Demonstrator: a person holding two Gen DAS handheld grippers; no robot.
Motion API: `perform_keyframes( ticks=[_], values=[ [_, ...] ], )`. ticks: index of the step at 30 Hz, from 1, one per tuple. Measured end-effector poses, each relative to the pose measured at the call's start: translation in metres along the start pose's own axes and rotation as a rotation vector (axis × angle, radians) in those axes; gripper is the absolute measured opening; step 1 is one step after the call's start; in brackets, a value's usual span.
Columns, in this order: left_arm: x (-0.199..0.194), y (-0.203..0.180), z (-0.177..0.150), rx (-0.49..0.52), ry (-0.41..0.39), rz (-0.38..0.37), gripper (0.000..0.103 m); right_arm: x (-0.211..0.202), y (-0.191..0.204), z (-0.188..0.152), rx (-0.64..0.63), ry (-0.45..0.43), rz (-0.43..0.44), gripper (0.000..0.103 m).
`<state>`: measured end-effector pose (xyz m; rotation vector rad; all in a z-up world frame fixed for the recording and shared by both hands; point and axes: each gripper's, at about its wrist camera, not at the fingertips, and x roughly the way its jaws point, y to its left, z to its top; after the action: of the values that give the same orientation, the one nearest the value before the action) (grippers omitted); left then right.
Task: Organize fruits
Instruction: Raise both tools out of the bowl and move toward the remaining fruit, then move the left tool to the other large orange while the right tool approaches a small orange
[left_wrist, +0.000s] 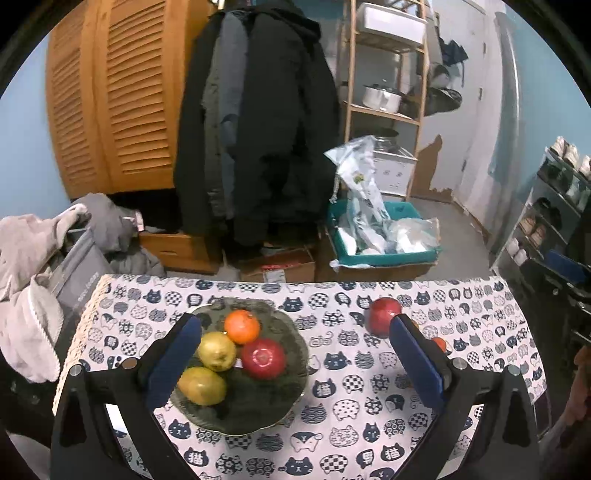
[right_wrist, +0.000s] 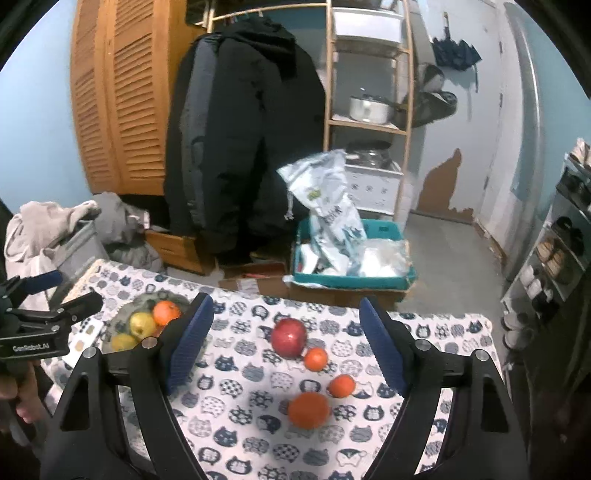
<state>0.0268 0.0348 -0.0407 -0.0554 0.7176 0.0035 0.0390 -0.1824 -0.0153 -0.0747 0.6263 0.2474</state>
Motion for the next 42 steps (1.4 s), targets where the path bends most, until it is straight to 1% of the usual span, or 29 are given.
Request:
perform_keyframes(
  ticks=[10, 15, 18, 23, 27, 29, 33, 42],
  values=[
    [0.016, -0.041, 0.0, 0.052, 0.032, -0.048, 0.102, 0.001, -0.036, -0.012, 0.042, 0.031, -0.053, 0.081],
    [0.036, -0.066, -0.006, 0.082, 0.089, -0.08, 0.102, 0.009, -0.055, -0.021, 0.065, 0.069, -0.086, 0.081],
    [0.053, -0.079, -0.013, 0.09, 0.132, -0.103, 0.103, 0.017, -0.067, -0.029, 0.084, 0.106, -0.11, 0.081],
    [0.079, -0.101, -0.026, 0.127, 0.188, -0.101, 0.102, 0.036, -0.085, -0.047, 0.101, 0.172, -0.141, 0.081],
    [0.103, -0.115, -0.038, 0.141, 0.249, -0.107, 0.102, 0.051, -0.1, -0.064, 0.12, 0.226, -0.157, 0.081],
    [0.115, -0.122, -0.044, 0.152, 0.274, -0.097, 0.103, 0.059, -0.106, -0.073, 0.133, 0.253, -0.16, 0.081],
    [0.134, -0.135, -0.052, 0.178, 0.31, -0.083, 0.102, 0.073, -0.12, -0.089, 0.156, 0.306, -0.17, 0.081],
    [0.167, -0.169, -0.074, 0.24, 0.387, -0.096, 0.102, 0.102, -0.137, -0.123, 0.159, 0.412, -0.189, 0.081]
  ],
)
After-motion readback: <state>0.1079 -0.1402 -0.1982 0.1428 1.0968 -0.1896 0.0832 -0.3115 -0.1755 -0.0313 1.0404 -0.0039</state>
